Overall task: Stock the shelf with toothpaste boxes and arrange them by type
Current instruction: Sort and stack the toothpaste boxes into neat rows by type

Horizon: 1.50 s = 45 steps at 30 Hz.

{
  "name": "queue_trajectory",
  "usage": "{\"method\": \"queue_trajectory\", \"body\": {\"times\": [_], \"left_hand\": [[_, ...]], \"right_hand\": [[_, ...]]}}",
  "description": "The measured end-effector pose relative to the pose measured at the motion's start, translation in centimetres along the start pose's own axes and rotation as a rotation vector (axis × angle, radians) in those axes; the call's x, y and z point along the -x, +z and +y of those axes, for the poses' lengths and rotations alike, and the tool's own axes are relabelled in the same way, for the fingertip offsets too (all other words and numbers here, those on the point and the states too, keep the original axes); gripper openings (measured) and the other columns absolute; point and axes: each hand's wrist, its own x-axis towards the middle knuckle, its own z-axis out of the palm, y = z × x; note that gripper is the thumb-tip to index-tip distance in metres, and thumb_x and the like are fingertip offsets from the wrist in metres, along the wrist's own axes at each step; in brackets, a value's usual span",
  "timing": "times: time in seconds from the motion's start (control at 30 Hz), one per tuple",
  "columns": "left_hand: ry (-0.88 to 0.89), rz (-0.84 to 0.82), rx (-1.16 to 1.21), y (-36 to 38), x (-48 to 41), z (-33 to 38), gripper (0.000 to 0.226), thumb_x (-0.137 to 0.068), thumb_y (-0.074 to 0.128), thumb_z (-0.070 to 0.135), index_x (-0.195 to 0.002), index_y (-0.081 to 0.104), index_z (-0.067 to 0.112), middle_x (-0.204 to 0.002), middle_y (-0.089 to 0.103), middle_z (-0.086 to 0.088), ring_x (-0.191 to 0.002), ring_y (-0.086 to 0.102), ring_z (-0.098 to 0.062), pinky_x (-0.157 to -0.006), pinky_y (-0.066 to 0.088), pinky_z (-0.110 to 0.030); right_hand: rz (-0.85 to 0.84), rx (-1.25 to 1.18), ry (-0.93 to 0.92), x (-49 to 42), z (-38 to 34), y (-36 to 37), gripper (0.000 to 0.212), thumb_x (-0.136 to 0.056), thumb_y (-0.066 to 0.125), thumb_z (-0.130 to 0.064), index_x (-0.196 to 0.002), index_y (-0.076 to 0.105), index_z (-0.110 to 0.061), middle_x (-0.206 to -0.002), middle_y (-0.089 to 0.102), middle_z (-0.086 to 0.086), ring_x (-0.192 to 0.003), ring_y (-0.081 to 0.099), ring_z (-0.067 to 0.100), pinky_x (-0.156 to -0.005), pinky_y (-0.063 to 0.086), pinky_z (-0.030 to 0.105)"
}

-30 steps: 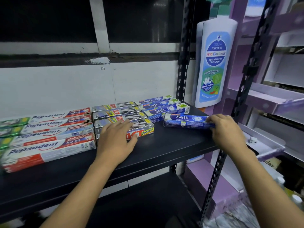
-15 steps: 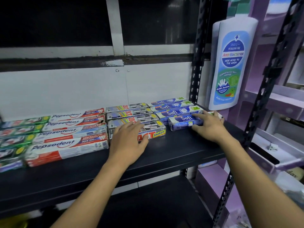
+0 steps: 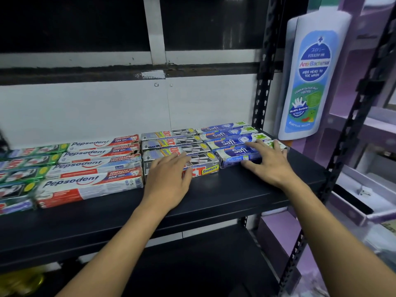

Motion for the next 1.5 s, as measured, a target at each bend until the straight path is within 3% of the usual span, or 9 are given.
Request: {"method": "queue_trajectory", "body": {"times": [0.1,0.23,0.43,0.73,0.97,1.17,1.3,1.5], "left_hand": [[0.004,0.008,0.001,0.04,0.02,-0.02,0.042,-0.102,0.039,0.043,-0.139,0.052,0.029,-0.149,0.048,0.009,-0.137,0.041,-0.011,-0.114,0.022,-0.034],[0.007,0.018,0.007,0.14,0.02,-0.03,0.041,-0.103,0.039,0.043,-0.138,0.053,0.029,-0.147,0.049,0.010,-0.136,0.040,-0.011,-0.114,0.021,-0.034],[0.012,0.032,-0.003,0.49,-0.21,-0.20,0.038,-0.101,0.041,0.043,-0.133,0.056,0.028,-0.139,0.057,0.008,-0.131,0.045,-0.015,-0.111,0.026,-0.037],[0.001,0.053,-0.035,-0.06,0.32,0.20,0.036,-0.099,0.046,0.044,-0.127,0.059,0.027,-0.124,0.065,0.006,-0.118,0.051,-0.019,-0.101,0.035,-0.039],[-0.006,0.082,-0.027,-0.25,0.37,0.19,0.037,-0.094,0.050,0.045,-0.126,0.059,0.027,-0.123,0.065,0.006,-0.117,0.052,-0.019,-0.102,0.037,-0.040],[-0.003,0.058,-0.055,-0.03,0.39,0.03,0.046,-0.097,0.048,0.046,-0.140,0.052,0.028,-0.141,0.056,0.007,-0.130,0.047,-0.017,-0.109,0.031,-0.039],[-0.003,0.058,-0.055,0.09,0.26,-0.07,0.046,-0.098,0.048,0.047,-0.140,0.052,0.029,-0.142,0.056,0.007,-0.131,0.047,-0.017,-0.110,0.031,-0.040],[-0.005,0.055,-0.055,0.15,0.21,-0.06,0.046,-0.098,0.048,0.047,-0.140,0.052,0.029,-0.140,0.057,0.007,-0.130,0.047,-0.018,-0.109,0.032,-0.041]], "right_hand": [[-0.038,0.065,-0.025,-0.10,0.11,0.28,0.075,-0.075,0.038,-0.082,-0.144,0.030,-0.055,-0.160,0.024,-0.004,-0.148,0.003,0.037,-0.116,0.001,0.062],[-0.028,0.119,-0.043,-0.35,0.31,0.47,0.076,-0.073,0.034,-0.087,-0.142,0.035,-0.056,-0.160,0.026,-0.005,-0.147,0.009,0.036,-0.114,0.006,0.064],[0.067,0.115,-0.088,-0.20,0.39,0.62,0.086,-0.061,0.031,-0.096,-0.133,0.046,-0.051,-0.145,0.043,-0.007,-0.136,0.029,0.025,-0.112,0.018,0.063],[0.069,0.166,-0.137,0.09,0.03,0.62,0.069,-0.075,0.034,-0.084,-0.133,0.045,-0.048,-0.142,0.044,-0.006,-0.134,0.033,0.027,-0.108,0.019,0.064],[-0.038,0.171,-0.165,-0.35,0.18,0.78,0.057,-0.090,0.036,-0.070,-0.144,0.024,-0.058,-0.159,0.022,-0.020,-0.148,0.011,0.025,-0.108,0.003,0.074],[0.015,0.114,-0.184,-0.17,0.26,0.80,0.049,-0.091,0.042,-0.065,-0.140,0.035,-0.058,-0.155,0.030,-0.023,-0.147,0.019,0.025,-0.109,0.012,0.071],[0.040,0.088,-0.203,-0.15,0.56,0.76,0.049,-0.090,0.040,-0.067,-0.138,0.040,-0.057,-0.152,0.035,-0.024,-0.144,0.024,0.024,-0.108,0.018,0.068],[0.070,0.092,-0.185,0.06,0.36,0.75,0.052,-0.091,0.043,-0.066,-0.140,0.042,-0.049,-0.154,0.036,-0.018,-0.145,0.024,0.022,-0.110,0.015,0.066]]}}
